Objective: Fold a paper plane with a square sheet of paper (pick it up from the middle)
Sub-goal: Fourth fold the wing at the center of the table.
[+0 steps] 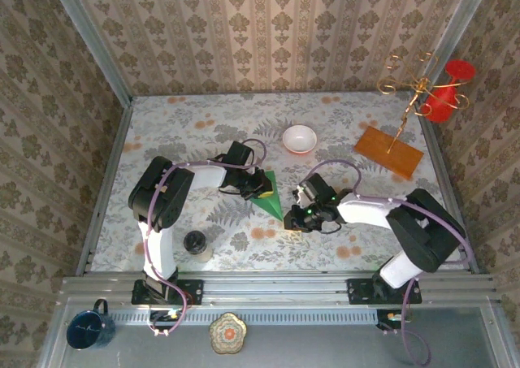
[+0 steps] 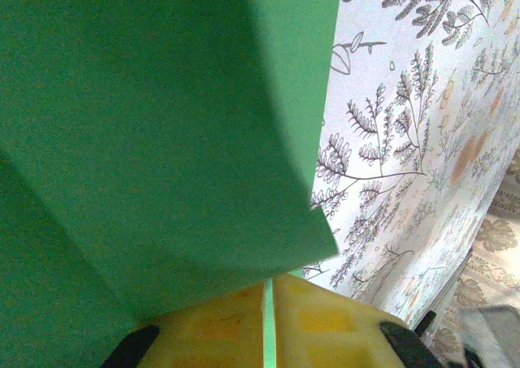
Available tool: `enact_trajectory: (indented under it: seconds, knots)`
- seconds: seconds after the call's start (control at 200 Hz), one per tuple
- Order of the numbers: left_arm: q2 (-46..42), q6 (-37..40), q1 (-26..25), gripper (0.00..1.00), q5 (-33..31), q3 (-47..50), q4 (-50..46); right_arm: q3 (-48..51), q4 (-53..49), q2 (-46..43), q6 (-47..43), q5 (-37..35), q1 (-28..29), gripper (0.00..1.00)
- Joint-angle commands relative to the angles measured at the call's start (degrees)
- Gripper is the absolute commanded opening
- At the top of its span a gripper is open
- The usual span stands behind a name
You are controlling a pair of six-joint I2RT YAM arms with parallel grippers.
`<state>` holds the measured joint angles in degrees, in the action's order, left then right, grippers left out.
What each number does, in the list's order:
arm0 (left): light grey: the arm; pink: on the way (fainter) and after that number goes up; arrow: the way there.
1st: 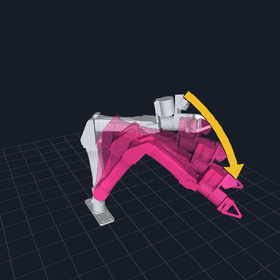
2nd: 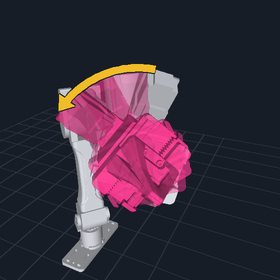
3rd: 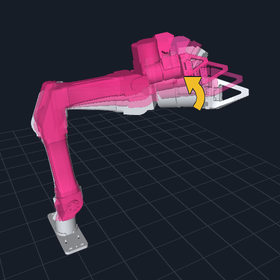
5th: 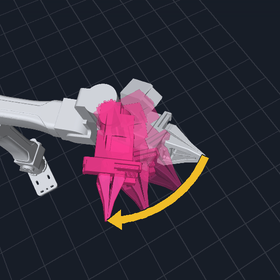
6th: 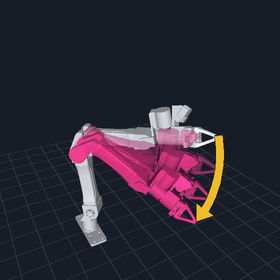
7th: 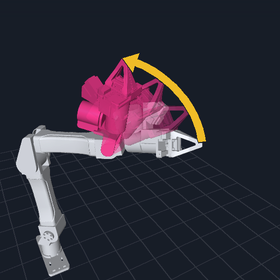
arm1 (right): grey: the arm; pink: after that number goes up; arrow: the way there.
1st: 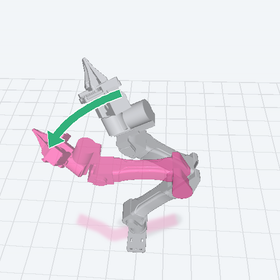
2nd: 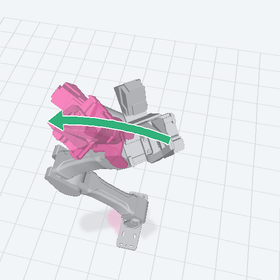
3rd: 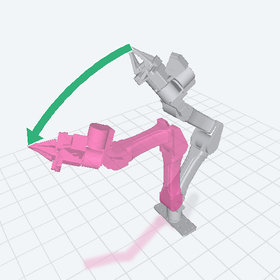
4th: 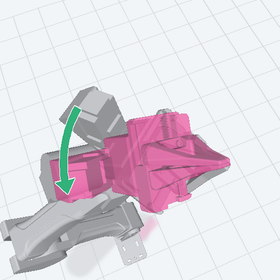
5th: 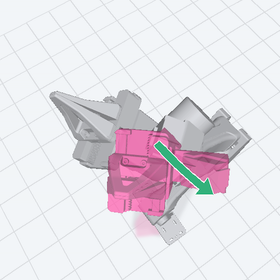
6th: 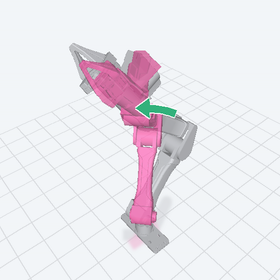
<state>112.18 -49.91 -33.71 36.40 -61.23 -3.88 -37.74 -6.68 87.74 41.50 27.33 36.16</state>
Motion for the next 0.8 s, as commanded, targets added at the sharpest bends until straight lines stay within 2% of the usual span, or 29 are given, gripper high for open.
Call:
enact_trajectory:
  seconds: [0.0, 0.135, 0.295, 0.4, 0.795]
  knots:
    - [2.32, -0.8, 0.58, 0.13, -3.18, 1.12, -2.83, -1.9, 0.27, -4.94, -0.67, -2.06, 0.22, 0.29]
    - [2.31, -1.15, 0.49, 0.13, -3.27, 1.3, -2.54, -5.33, 3.38, -1.99, 0.21, -4.49, -0.04, 0.29]
    - [2.39, -1.53, 0.41, 0.13, -3.1, 1.44, -2.18, -11.26, 3.57, 5.59, 0.87, -5.51, 0.0, 0.18]
    - [2.27, -1.59, 0.36, 0.13, -3.09, 1.39, -2.14, -13.85, 2.88, 9.27, 0.74, -6.06, 0.03, 0.14]
    - [1.88, -1.86, 0.32, 0.13, -2.41, 0.96, -1.79, -12.46, 0.24, 13.41, 0.87, -8.08, -0.04, 0.1]
